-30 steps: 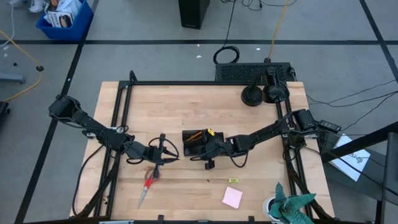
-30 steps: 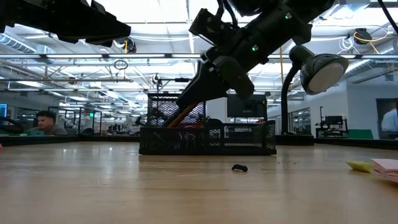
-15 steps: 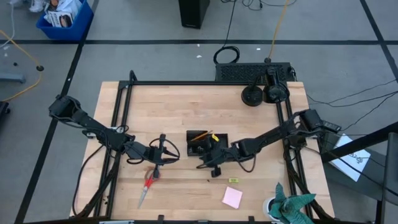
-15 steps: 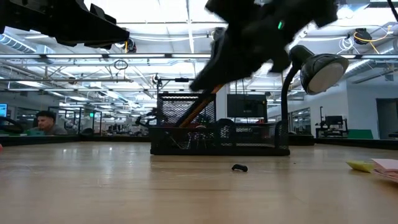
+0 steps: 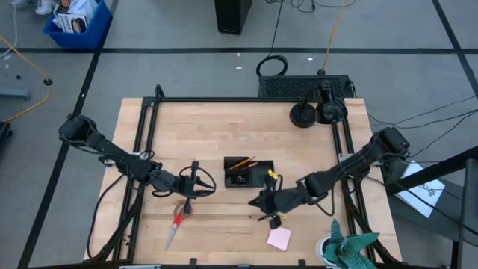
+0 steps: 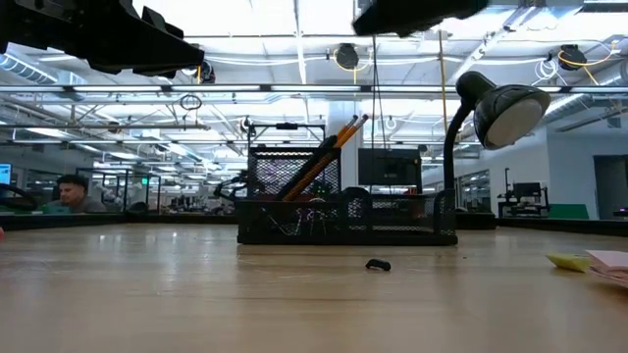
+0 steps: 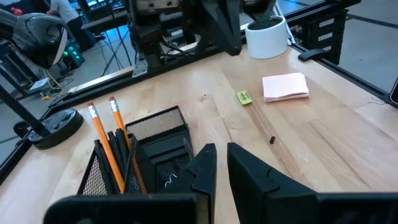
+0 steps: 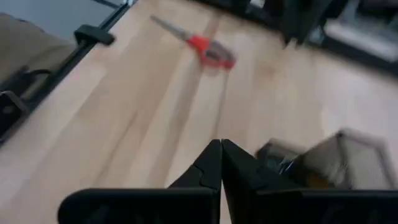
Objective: Pick and place office supplies into organizer
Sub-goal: Put the eraser into the bottom left section of the desk organizer
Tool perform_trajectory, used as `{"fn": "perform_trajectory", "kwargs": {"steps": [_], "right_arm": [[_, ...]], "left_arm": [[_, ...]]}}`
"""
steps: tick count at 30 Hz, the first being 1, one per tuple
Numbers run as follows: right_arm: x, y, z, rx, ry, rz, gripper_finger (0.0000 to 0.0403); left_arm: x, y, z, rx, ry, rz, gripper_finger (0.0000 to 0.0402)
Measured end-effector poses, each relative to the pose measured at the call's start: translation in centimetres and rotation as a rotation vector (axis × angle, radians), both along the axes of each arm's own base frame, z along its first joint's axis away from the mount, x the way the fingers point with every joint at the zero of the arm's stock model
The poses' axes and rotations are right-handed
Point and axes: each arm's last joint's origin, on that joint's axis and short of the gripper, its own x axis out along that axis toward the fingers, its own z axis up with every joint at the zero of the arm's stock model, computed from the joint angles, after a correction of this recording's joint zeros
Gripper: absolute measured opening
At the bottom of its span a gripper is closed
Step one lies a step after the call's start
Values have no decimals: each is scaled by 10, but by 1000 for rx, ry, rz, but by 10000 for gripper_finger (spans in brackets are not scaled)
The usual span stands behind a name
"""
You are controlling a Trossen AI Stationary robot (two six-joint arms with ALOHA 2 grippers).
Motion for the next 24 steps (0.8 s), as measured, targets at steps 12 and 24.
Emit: {"fn": "perform_trajectory", "kwargs": {"steps": [12, 24], "right_arm": [[-36, 20, -36, 168, 441, -111, 57], [-46, 34, -58, 200, 573, -193, 175]], "left_arm": [[0, 0, 0, 0, 1, -1, 47], [0, 0, -1, -15, 7, 5, 47]]}}
